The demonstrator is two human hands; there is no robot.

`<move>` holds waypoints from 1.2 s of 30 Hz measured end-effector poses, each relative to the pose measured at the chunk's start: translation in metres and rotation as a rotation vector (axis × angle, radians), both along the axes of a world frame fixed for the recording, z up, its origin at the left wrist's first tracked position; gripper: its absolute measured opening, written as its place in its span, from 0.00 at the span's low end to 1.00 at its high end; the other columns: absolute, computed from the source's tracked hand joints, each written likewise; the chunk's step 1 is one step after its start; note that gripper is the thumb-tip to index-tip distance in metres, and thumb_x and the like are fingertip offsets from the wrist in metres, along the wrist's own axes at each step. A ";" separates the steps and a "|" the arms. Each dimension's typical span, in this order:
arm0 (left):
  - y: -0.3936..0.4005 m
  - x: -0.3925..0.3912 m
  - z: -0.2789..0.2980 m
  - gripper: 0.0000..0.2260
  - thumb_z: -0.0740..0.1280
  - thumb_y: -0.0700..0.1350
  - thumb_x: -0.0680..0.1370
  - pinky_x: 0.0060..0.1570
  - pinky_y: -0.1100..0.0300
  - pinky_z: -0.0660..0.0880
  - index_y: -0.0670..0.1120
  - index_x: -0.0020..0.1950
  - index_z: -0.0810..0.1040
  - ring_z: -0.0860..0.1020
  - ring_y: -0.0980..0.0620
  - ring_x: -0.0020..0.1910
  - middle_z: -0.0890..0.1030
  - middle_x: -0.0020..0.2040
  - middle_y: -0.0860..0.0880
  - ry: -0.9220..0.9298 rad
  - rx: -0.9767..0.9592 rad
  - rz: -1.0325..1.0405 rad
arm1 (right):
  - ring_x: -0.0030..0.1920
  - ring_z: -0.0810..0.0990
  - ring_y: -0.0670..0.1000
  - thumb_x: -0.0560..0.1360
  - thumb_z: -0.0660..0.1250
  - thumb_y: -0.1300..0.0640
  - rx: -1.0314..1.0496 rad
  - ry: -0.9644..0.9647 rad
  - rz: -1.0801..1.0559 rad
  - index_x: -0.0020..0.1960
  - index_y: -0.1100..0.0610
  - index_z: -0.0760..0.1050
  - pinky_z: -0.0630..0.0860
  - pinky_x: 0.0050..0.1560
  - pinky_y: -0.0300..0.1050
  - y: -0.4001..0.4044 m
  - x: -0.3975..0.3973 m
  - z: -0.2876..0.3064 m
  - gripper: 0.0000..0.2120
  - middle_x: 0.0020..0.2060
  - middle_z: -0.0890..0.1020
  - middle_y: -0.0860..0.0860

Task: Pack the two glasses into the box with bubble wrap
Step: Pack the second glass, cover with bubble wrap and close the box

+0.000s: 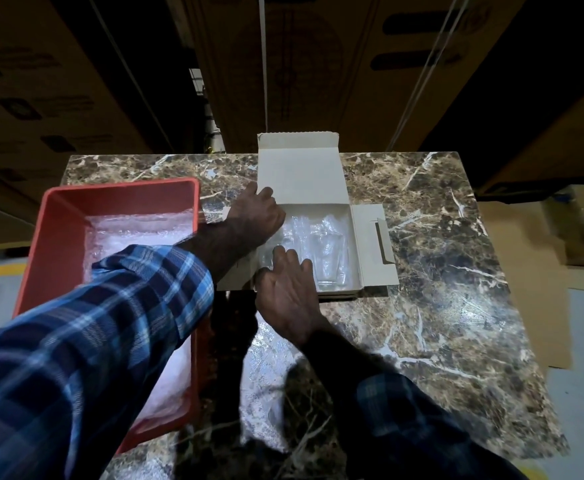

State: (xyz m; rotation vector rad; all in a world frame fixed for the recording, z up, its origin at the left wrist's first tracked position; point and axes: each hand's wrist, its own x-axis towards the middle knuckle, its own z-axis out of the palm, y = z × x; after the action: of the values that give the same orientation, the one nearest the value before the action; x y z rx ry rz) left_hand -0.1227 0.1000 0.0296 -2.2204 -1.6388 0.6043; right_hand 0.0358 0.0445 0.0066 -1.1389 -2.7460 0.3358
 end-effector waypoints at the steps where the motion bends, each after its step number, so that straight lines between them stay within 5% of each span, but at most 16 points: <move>1: 0.002 0.001 0.001 0.09 0.77 0.42 0.64 0.39 0.56 0.73 0.43 0.31 0.77 0.75 0.47 0.33 0.77 0.27 0.46 0.001 -0.007 -0.010 | 0.46 0.64 0.53 0.74 0.57 0.55 -0.010 -0.010 -0.009 0.39 0.54 0.78 0.47 0.43 0.48 0.002 -0.001 -0.001 0.12 0.47 0.72 0.53; 6: 0.002 0.007 0.007 0.05 0.67 0.46 0.75 0.53 0.53 0.71 0.45 0.47 0.80 0.77 0.46 0.48 0.82 0.43 0.47 0.053 -0.082 -0.001 | 0.53 0.70 0.59 0.76 0.53 0.55 -0.088 -0.070 -0.011 0.49 0.61 0.78 0.60 0.49 0.53 0.007 -0.005 0.005 0.16 0.55 0.74 0.58; 10: 0.001 0.005 0.008 0.08 0.77 0.46 0.65 0.44 0.56 0.74 0.47 0.34 0.80 0.77 0.47 0.36 0.79 0.30 0.49 0.064 -0.085 0.025 | 0.50 0.70 0.58 0.77 0.56 0.55 -0.080 0.016 -0.068 0.42 0.61 0.79 0.59 0.48 0.53 0.007 -0.003 0.006 0.15 0.51 0.76 0.58; 13: -0.001 0.002 0.003 0.06 0.72 0.49 0.73 0.49 0.54 0.73 0.47 0.42 0.80 0.78 0.47 0.45 0.82 0.38 0.48 0.094 -0.061 0.024 | 0.50 0.69 0.57 0.77 0.59 0.54 -0.038 -0.017 -0.078 0.40 0.57 0.79 0.54 0.45 0.50 0.007 0.004 0.005 0.14 0.50 0.73 0.54; 17: -0.005 0.002 0.002 0.07 0.68 0.49 0.76 0.53 0.51 0.71 0.46 0.47 0.79 0.77 0.46 0.49 0.82 0.43 0.47 0.068 -0.050 0.050 | 0.54 0.70 0.58 0.76 0.52 0.50 -0.095 -0.094 -0.050 0.46 0.56 0.83 0.64 0.52 0.55 0.009 0.006 0.011 0.21 0.54 0.73 0.55; 20: -0.004 0.003 0.001 0.07 0.68 0.49 0.77 0.58 0.49 0.69 0.46 0.51 0.79 0.75 0.46 0.54 0.82 0.48 0.47 0.024 -0.053 0.086 | 0.54 0.71 0.59 0.76 0.56 0.51 -0.107 -0.084 -0.062 0.49 0.55 0.84 0.64 0.52 0.54 0.010 0.009 0.011 0.18 0.55 0.74 0.56; 30: -0.025 0.033 0.011 0.12 0.68 0.46 0.76 0.61 0.46 0.67 0.48 0.59 0.81 0.72 0.44 0.62 0.84 0.55 0.48 -0.368 0.064 0.436 | 0.53 0.74 0.54 0.75 0.63 0.56 0.029 0.235 -0.147 0.56 0.54 0.82 0.72 0.52 0.52 0.008 0.067 0.001 0.13 0.52 0.78 0.53; 36: -0.086 0.090 0.009 0.13 0.68 0.42 0.72 0.51 0.47 0.75 0.45 0.56 0.82 0.76 0.42 0.51 0.84 0.52 0.47 -0.680 0.333 0.515 | 0.55 0.76 0.55 0.74 0.60 0.55 0.038 0.263 -0.111 0.55 0.54 0.82 0.72 0.54 0.52 -0.002 0.107 -0.009 0.15 0.53 0.81 0.52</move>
State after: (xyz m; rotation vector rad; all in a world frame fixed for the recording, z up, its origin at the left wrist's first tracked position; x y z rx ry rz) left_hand -0.0329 0.0141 0.0385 -1.8480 -2.4501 -0.3660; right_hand 0.1425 0.0423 -0.0022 -1.1419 -2.4422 0.3875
